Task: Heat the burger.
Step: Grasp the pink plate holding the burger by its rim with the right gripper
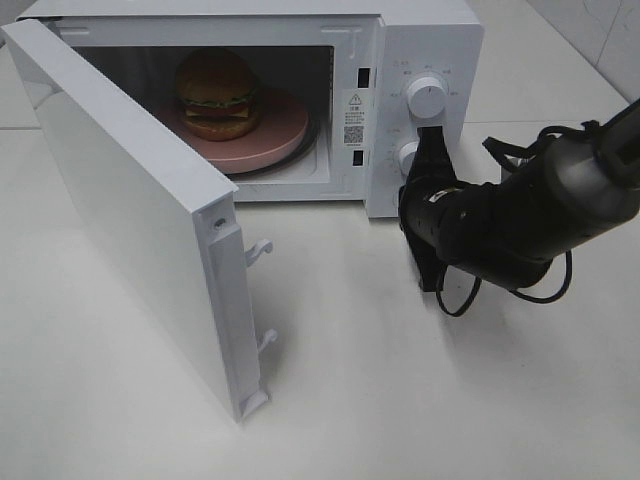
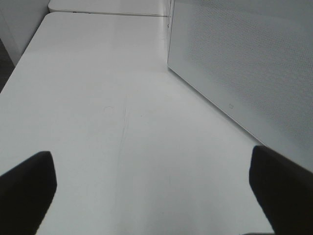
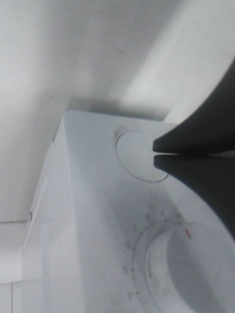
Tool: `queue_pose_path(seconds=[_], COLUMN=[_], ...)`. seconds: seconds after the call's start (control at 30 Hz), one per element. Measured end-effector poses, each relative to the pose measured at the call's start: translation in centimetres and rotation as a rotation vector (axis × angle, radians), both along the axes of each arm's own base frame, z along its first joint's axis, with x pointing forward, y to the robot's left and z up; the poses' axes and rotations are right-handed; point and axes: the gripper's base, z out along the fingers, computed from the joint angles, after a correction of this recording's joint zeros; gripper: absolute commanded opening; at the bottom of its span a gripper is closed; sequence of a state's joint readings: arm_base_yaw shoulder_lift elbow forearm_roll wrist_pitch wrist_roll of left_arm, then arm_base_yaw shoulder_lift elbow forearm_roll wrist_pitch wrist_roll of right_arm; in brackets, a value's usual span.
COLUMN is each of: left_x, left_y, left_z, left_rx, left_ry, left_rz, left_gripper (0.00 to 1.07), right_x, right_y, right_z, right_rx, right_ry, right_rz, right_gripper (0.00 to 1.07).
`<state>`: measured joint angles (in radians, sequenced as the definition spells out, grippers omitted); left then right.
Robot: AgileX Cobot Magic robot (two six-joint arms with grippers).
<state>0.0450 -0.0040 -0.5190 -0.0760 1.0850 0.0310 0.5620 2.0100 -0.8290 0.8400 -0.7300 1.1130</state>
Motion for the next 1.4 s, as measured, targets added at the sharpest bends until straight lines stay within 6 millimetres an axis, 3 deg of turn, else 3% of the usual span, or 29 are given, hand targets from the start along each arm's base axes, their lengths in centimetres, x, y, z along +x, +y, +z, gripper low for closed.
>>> queue_pose_path(seconds=[0.23, 0.3, 0.5, 0.83, 1.17, 1.4], left_x=[0.0, 0.0, 0.0, 0.0, 0.0, 0.0], left_y=[0.0, 0.0, 0.0, 0.0, 0.0, 0.0], left_z=[0.0, 0.0, 0.0, 0.0, 0.0, 0.0], left_rx=[0.000, 0.000, 0.000, 0.000, 0.000, 0.000], left_ry=[0.000, 0.000, 0.000, 0.000, 0.000, 0.000], left_rz=[0.000, 0.000, 0.000, 0.000, 0.000, 0.000], left_gripper=[1.00, 1.00, 1.00, 1.00, 1.00, 1.00], right_x=[-1.8, -3.1, -3.9, -5.6, -7.1, -7.8], right_y=[-0.4, -0.7, -0.7, -0.2, 0.2, 0.6], right_z=[0.6, 1.2, 1.9, 3.9, 6.3, 7.0], right_rx=[-0.027, -0.076, -0.134, -0.337, -0.591, -0.691], right_ry=[0.088, 0.132, 0.163, 0.196, 0.107, 0.080], right_rz=[0.084, 0.165, 0.264, 0.608, 0.977, 1.167], right_gripper=[0.00, 0.00, 0.00, 0.01, 0.01, 0.02])
